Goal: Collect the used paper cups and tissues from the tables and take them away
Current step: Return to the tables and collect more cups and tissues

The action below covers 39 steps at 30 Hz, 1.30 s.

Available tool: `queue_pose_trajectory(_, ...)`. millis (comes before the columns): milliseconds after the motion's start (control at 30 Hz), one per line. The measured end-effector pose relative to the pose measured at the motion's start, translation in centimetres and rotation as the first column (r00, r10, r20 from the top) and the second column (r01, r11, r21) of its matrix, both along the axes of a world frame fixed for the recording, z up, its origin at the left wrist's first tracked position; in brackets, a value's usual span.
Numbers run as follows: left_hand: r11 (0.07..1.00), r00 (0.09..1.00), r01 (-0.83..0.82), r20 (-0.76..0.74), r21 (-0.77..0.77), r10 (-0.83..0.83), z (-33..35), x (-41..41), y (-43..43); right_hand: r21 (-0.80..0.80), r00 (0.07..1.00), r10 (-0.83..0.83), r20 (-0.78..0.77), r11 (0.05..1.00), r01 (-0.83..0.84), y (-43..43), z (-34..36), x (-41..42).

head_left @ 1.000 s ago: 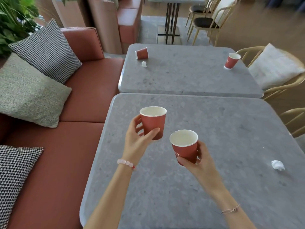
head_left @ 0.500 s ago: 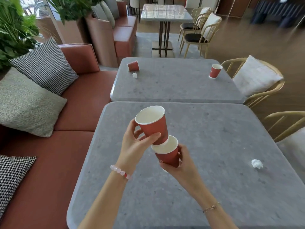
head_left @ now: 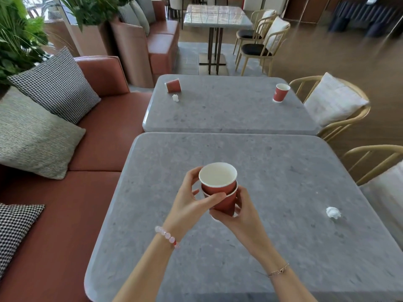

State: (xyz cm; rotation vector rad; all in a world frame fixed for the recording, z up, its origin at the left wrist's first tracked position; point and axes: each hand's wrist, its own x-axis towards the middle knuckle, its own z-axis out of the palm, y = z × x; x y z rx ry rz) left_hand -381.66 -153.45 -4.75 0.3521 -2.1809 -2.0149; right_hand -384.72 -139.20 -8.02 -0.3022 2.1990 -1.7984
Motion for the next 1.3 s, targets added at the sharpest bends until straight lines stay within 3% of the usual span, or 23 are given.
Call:
queue_pose_trajectory(300,0.992,0.997,0.026,-0.071,-0.122,-0.035,0.2,0.8,-0.8,0.024,0.999,-0.044,-0.005,0.999,0.044,1.0,0.3,-0.6)
queue_pose_trajectory(400,0.952,0.987,-0.069,-0.160,-0.297,0.022,0.4,0.6,-1.5,0.038,0.998,-0.058,-0.026,0.998,0.059,1.3,0.6,-0.9)
queue_pose_trajectory(467,0.844,0.978,-0.134,-0.205,-0.519,0.030,0.3,0.3,-2.0,0.034,0.997,-0.066,-0.031,0.997,0.067,1.5,0.8,-1.0)
queue_pose_trajectory(567,0.606,0.966,-0.217,-0.258,-0.766,0.020,0.1,-0.2,-2.6,0.025,0.996,-0.076,-0.048,0.997,0.078,1.8,1.3,-1.1)
queue_pose_trajectory(667,0.428,0.954,-0.266,-0.300,-0.864,-0.012,0.1,-0.5,-2.8,0.017,0.993,-0.093,-0.072,0.995,0.095,2.0,1.7,-1.3)
queue_pose_trajectory(767,0.331,0.954,-0.270,-0.297,-0.904,-0.034,0.1,-0.7,-2.9,0.008,0.991,-0.107,-0.083,0.994,0.108,2.3,2.1,-1.2)
queue_pose_trajectory(1300,0.293,0.951,-0.198,-0.255,-0.935,-0.173,-0.1,0.3,-1.5,-0.019,0.956,-0.272,-0.110,0.962,0.272,4.3,2.7,1.4)
